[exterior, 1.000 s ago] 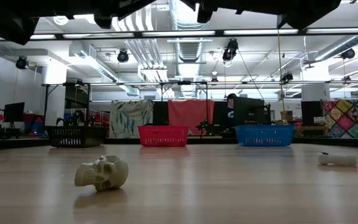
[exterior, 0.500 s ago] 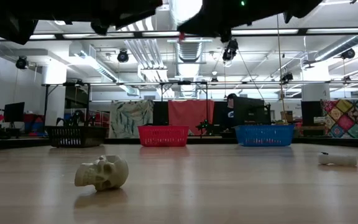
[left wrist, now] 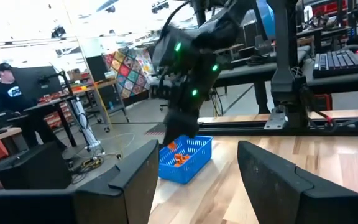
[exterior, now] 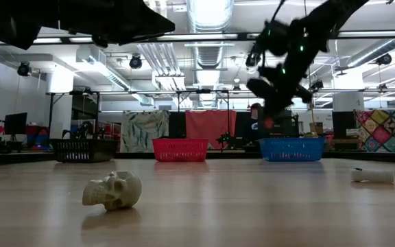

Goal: Sort Halloween decoration
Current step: Put the orange skeleton toy into the blue bin, then put the white skull toy into the red bin

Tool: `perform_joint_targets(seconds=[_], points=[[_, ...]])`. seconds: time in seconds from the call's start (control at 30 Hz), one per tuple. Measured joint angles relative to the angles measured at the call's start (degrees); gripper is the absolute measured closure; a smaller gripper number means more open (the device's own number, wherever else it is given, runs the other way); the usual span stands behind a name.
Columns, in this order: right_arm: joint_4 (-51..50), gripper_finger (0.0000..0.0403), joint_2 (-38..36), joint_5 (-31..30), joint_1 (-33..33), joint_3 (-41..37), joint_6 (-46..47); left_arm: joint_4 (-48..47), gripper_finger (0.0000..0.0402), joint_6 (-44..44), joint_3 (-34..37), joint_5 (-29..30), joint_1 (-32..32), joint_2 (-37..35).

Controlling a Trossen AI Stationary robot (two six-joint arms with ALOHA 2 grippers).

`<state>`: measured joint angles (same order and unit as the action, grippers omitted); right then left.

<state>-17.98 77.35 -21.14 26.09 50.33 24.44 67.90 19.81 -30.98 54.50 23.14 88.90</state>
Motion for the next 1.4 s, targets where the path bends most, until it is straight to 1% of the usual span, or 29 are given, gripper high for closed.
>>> perform_joint_targets(seconds=[0.13, 0.33, 0.43, 0.5, 0.77, 0.87, 0.97, 1.17, 1.4], points=[[-3.7, 0.0383, 2.8, 0.1, 4.2, -0.1, 1.8, -0.2, 0.02, -0.2, 0.0, 0.0, 0.0, 0.0], [-3.6, 0.0383, 6.3, 0.0, 7.6, -0.1, 2.0, -0.6, 0.02, -0.4, 0.0, 0.0, 0.0, 0.0], [-3.3, 0.0374, 7.8, -0.2, 8.5, -0.1, 2.0, -1.1, 0.02, -0.4, 0.0, 0.0, 0.0, 0.0], [-2.8, 0.0357, 8.5, -0.4, 8.8, -0.1, 2.0, -1.4, 0.02, -0.4, 0.0, 0.0, 0.0, 0.0], [-2.1, 0.0264, 9.0, -0.4, 8.8, -0.1, 2.0, -2.5, 0.02, -0.9, 0.0, 0.0, 0.0, 0.0], [-2.2, 0.0241, 9.0, -0.4, 8.8, 0.0, 2.0, -2.5, 0.02, -0.9, 0.0, 0.0, 0.0, 0.0], [-2.5, 0.0227, 9.0, -0.3, 8.8, 0.9, 1.9, -2.5, 0.02, -1.5, 0.0, 0.0, 0.0, 0.0], [-2.8, 0.0221, 7.7, 0.6, 7.8, 3.5, 1.2, -2.5, 0.02, -2.4, 0.0, 0.0, 0.0, 0.0], [-3.5, 0.0232, 4.6, 0.7, 3.7, 6.6, -1.1, -2.5, 0.02, -2.6, 0.0, 0.1, 0.0, 0.0]])
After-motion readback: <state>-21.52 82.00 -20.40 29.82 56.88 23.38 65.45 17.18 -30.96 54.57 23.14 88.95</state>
